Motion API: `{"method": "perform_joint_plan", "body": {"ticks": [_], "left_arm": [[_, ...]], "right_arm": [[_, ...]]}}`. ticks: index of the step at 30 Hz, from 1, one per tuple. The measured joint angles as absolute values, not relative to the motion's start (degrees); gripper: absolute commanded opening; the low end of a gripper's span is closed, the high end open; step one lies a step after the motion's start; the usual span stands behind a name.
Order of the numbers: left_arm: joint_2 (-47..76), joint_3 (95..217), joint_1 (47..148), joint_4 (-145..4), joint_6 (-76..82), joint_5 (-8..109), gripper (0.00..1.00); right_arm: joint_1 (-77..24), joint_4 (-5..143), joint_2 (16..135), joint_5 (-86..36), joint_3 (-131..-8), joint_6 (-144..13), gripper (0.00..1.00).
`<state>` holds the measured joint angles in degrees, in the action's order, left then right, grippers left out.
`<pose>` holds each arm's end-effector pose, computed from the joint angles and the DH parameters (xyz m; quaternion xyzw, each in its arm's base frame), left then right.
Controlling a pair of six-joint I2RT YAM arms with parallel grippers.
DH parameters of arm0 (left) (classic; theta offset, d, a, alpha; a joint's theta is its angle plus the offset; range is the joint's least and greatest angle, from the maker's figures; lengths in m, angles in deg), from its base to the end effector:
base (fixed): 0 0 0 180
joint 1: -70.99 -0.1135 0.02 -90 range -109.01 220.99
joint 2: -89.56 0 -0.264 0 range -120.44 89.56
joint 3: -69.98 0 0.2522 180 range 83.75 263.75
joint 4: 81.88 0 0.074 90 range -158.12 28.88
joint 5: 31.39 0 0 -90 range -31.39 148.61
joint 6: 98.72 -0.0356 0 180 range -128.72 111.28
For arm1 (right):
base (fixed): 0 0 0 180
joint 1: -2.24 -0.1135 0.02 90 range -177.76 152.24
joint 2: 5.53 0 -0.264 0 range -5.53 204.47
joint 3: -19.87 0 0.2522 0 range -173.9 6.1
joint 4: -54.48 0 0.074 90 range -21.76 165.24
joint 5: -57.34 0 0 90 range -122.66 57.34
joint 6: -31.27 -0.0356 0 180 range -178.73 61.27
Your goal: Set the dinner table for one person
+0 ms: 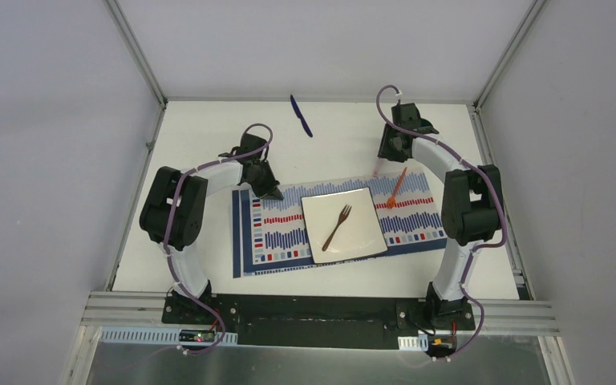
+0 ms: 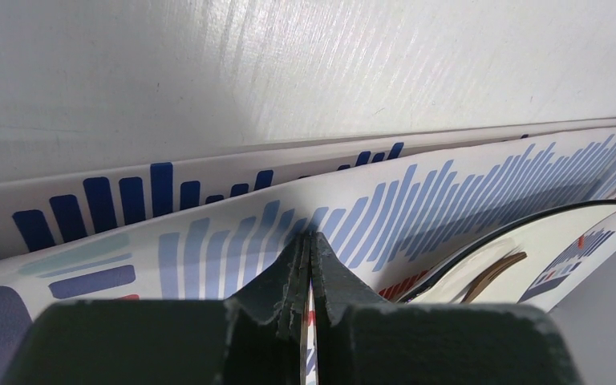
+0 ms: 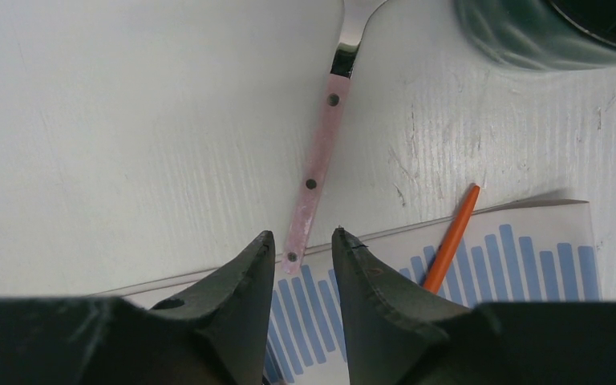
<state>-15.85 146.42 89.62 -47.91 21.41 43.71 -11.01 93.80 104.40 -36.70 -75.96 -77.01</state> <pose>0.3383 -0.1237 0.1493 -0.0664 0.9622 -0.2106 0.1593 0.4093 0.0938 0.2123 0.0527 0.9475 0.0530 0.3109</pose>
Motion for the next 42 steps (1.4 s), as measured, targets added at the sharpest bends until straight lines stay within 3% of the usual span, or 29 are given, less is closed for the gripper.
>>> {"method": "perform_joint_plan", "body": {"ticks": [17,18,21,22,29,38,42], "left_arm": [[-16.30,147.14,88.90,-47.17,20.84,43.52,0.01],[-16.33,147.14,88.86,-47.17,20.79,43.50,0.02],[-16.26,147.14,88.86,-47.19,20.49,43.47,0.25],[-16.04,147.05,88.86,-47.19,20.47,43.39,0.28],[-9.59,146.53,86.93,-42.97,16.38,48.72,0.15],[-5.75,147.40,85.23,-35.32,14.33,57.79,0.42],[-7.04,147.40,83.85,-34.69,14.30,58.90,0.46]], "right_arm": [[-10.20,96.38,104.38,-39.51,-73.92,-77.21,0.41],[-10.20,96.40,104.38,-39.38,-73.90,-77.23,0.41],[-10.22,96.38,104.36,-39.17,-73.90,-77.23,0.41],[-10.22,96.38,104.36,-39.12,-73.90,-77.23,0.41],[-10.20,96.25,104.36,-37.90,-73.90,-77.29,0.41],[-10.68,95.77,104.36,-35.84,-73.90,-77.69,0.42],[-10.92,95.51,104.36,-34.92,-73.86,-77.69,0.42]]}}
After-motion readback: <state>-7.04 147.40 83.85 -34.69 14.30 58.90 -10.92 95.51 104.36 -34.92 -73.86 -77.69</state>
